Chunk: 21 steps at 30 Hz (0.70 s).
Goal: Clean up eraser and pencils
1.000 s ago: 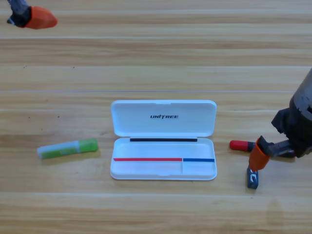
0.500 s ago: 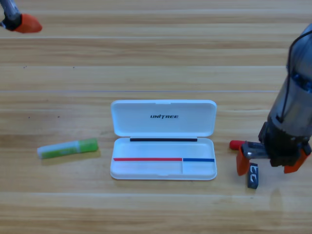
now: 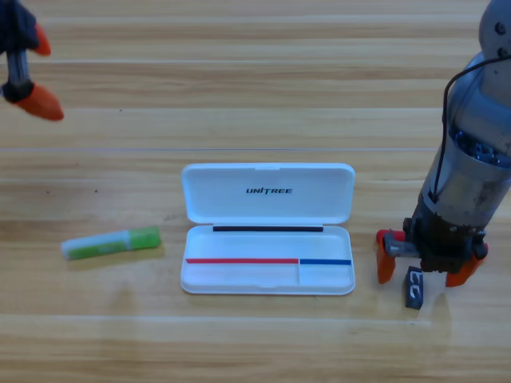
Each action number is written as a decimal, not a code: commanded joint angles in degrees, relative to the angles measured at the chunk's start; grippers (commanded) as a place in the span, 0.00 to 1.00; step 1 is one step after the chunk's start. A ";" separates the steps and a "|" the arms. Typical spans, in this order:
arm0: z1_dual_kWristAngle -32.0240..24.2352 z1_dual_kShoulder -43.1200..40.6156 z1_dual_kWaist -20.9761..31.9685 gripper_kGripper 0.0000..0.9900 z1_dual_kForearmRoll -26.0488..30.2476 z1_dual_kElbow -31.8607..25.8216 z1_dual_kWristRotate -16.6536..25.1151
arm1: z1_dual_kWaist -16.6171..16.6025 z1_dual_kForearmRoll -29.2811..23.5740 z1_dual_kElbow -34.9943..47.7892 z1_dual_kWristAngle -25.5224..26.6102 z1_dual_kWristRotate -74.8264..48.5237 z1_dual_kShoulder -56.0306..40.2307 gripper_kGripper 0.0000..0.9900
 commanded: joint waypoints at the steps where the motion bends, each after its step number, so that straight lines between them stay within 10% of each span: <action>1: -2.17 3.70 2.26 0.88 0.63 3.06 1.41 | -0.27 -2.17 1.19 -0.13 0.93 4.36 0.82; 7: -4.98 7.39 2.43 0.88 3.00 3.15 1.32 | -0.10 -2.96 2.95 0.57 1.46 4.45 0.80; 21: -8.23 10.99 1.38 0.92 3.27 3.94 0.71 | 0.34 -3.23 4.62 3.82 0.40 4.19 0.10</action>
